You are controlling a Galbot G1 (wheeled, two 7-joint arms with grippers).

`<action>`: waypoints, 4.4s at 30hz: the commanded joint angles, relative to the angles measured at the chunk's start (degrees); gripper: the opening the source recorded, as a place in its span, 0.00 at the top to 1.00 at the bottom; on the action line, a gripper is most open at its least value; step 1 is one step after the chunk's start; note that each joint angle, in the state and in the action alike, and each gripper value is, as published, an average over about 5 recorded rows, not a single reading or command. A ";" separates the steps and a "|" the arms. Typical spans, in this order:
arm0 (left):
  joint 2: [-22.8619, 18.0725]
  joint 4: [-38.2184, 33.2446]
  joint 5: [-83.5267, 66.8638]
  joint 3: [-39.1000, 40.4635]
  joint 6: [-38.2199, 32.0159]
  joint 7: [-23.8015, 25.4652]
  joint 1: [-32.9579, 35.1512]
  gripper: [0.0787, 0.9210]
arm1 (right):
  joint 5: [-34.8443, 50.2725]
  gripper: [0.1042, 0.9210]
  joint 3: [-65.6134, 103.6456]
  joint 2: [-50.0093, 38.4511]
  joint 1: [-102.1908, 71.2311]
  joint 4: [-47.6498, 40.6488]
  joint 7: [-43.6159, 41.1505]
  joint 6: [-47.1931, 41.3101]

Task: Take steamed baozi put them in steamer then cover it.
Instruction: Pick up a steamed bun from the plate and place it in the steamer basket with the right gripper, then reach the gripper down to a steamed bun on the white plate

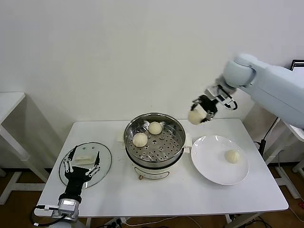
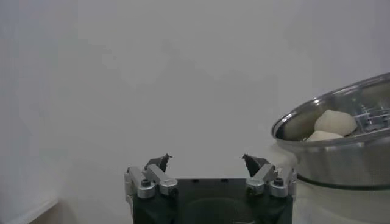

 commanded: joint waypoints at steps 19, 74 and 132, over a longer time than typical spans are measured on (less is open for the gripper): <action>0.18 1.53 -0.85 -1.08 -0.04 0.30 -0.95 0.12 | -10.20 0.31 -11.87 16.07 0.33 7.35 7.01 24.73; -0.16 0.54 0.40 0.00 -0.36 0.13 0.07 0.12 | 7.50 0.12 -2.74 -8.52 3.83 1.00 -7.39 2.55; -0.46 1.50 1.50 0.23 -0.64 -0.12 0.05 0.12 | -28.30 0.22 37.48 -1.87 -44.19 -33.05 2.48 -4.47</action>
